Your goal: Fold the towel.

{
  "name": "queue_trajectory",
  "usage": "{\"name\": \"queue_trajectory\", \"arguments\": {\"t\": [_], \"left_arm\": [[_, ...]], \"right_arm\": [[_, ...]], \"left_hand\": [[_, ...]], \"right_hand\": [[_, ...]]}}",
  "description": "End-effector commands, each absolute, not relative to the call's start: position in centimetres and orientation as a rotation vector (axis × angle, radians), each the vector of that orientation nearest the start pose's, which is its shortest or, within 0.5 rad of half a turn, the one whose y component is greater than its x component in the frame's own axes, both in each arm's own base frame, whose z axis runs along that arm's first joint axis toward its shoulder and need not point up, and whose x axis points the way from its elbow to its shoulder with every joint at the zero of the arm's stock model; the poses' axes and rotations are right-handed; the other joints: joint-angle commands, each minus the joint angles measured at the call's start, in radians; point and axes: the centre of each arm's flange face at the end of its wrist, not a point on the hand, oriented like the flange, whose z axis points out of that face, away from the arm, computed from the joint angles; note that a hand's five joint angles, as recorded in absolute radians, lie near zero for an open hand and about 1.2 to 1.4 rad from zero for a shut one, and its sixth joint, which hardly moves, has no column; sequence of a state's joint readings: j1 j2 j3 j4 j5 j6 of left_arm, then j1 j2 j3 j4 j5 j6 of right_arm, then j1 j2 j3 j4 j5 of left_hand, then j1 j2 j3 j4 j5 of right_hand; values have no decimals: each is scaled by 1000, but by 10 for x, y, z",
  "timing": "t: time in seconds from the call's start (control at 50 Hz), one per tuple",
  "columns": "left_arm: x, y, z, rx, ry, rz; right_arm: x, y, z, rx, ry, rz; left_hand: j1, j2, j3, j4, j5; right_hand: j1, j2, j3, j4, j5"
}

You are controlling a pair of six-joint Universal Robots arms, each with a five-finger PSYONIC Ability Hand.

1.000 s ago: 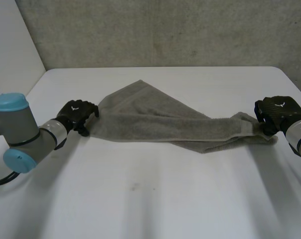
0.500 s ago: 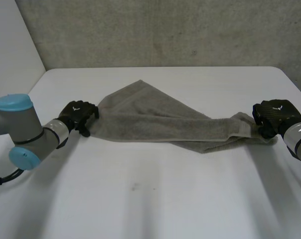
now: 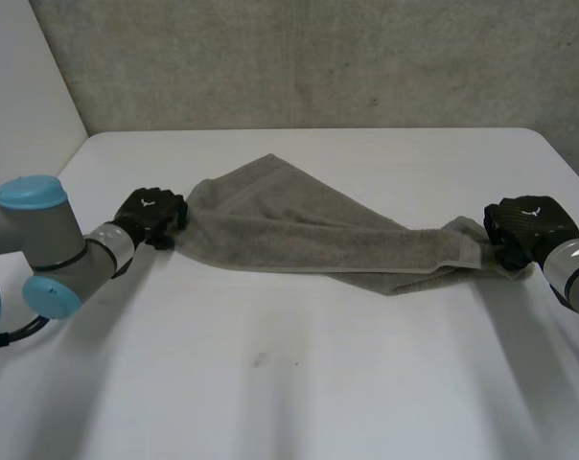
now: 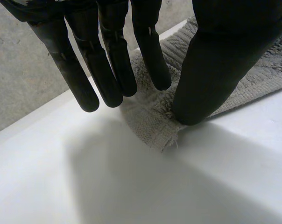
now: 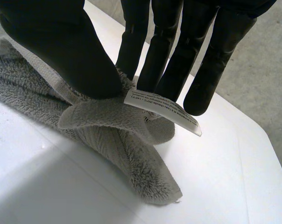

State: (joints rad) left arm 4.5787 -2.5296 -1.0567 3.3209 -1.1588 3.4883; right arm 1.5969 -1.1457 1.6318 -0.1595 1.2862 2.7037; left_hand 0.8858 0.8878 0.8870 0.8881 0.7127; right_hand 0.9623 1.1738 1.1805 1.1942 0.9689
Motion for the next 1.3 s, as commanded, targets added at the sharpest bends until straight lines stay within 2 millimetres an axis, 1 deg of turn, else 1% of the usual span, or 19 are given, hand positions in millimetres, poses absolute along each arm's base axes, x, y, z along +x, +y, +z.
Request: {"name": "queue_trajectory", "arguments": {"t": [0.02, 0.42, 0.52, 0.54, 0.56, 0.68, 0.72, 0.8, 0.94, 0.98, 1.06, 1.1, 1.12, 1.14, 1.16, 1.22, 1.26, 1.28, 1.3], "left_arm": [[-229, -426, 97, 1032, 2420, -2056], [-234, -428, 92, 1050, 2417, -2062], [-234, -430, 90, 1049, 2415, -2062], [-236, -429, 89, 1053, 2417, -2062], [-236, -429, 88, 1059, 2410, -2060], [-241, -427, 96, 1071, 2345, -2064], [-243, -428, 116, 1026, 2264, -2102], [-243, -427, 131, 992, 2212, -2138], [-241, -401, 160, 993, 2203, -2134], [-237, -396, 167, 985, 2201, -2136], [-230, -383, 187, 960, 2191, -2136], [-213, -365, 217, 906, 2167, -2135], [-213, -365, 217, 905, 2167, -2136], [-203, -356, 232, 875, 2155, -2138], [-194, -345, 247, 846, 2139, -2146], [-191, -332, 260, 837, 2126, -2156], [-185, -305, 285, 820, 2080, -2196], [-185, -305, 286, 820, 2079, -2196], [-184, -292, 298, 817, 2046, -2222]], "right_arm": [[166, -340, 164, -840, 2409, -1850], [166, -340, 161, -866, 2418, -1845], [166, -339, 159, -867, 2421, -1836], [166, -339, 159, -867, 2421, -1836], [166, -339, 159, -867, 2421, -1836], [166, -339, 159, -866, 2424, -1834], [166, -339, 159, -865, 2425, -1835], [166, -339, 161, -865, 2423, -1839], [165, -338, 171, -862, 2409, -1868], [164, -334, 187, -860, 2399, -1890], [164, -324, 204, -871, 2400, -1857], [165, -320, 213, -874, 2404, -1844], [164, -316, 225, -880, 2407, -1839], [164, -309, 235, -898, 2416, -1825], [164, -309, 235, -898, 2417, -1825], [163, -291, 254, -964, 2448, -1777], [163, -281, 263, -1010, 2461, -1755], [163, -271, 272, -1057, 2466, -1737], [163, -271, 272, -1058, 2466, -1737]], "left_hand": [[129, 127, 128, 127, 128], [79, 77, 78, 77, 78], [147, 145, 146, 145, 145], [217, 215, 215, 214, 215], [470, 468, 469, 468, 469], [510, 508, 509, 508, 509], [510, 508, 509, 508, 509], [510, 508, 509, 508, 509], [510, 508, 509, 508, 509], [510, 508, 509, 508, 509], [510, 508, 509, 508, 509], [510, 508, 509, 508, 509], [510, 508, 509, 508, 509], [510, 508, 509, 508, 509], [510, 508, 509, 508, 509], [510, 508, 509, 508, 509], [510, 508, 509, 508, 509], [510, 508, 509, 508, 509], [510, 508, 509, 508, 509]], "right_hand": [[434, 222, 216, 202, 253], [434, 222, 216, 202, 253], [434, 222, 216, 202, 253], [434, 222, 216, 202, 253], [434, 222, 216, 202, 253], [434, 222, 216, 202, 253], [434, 222, 216, 202, 253], [434, 222, 216, 202, 253], [434, 222, 216, 202, 253], [434, 222, 216, 202, 253], [434, 222, 216, 202, 253], [434, 222, 216, 202, 253], [434, 222, 216, 202, 253], [434, 222, 216, 202, 253], [434, 222, 216, 202, 253], [434, 222, 216, 202, 253], [434, 222, 216, 202, 253], [434, 222, 216, 202, 253], [434, 222, 216, 202, 253]]}}
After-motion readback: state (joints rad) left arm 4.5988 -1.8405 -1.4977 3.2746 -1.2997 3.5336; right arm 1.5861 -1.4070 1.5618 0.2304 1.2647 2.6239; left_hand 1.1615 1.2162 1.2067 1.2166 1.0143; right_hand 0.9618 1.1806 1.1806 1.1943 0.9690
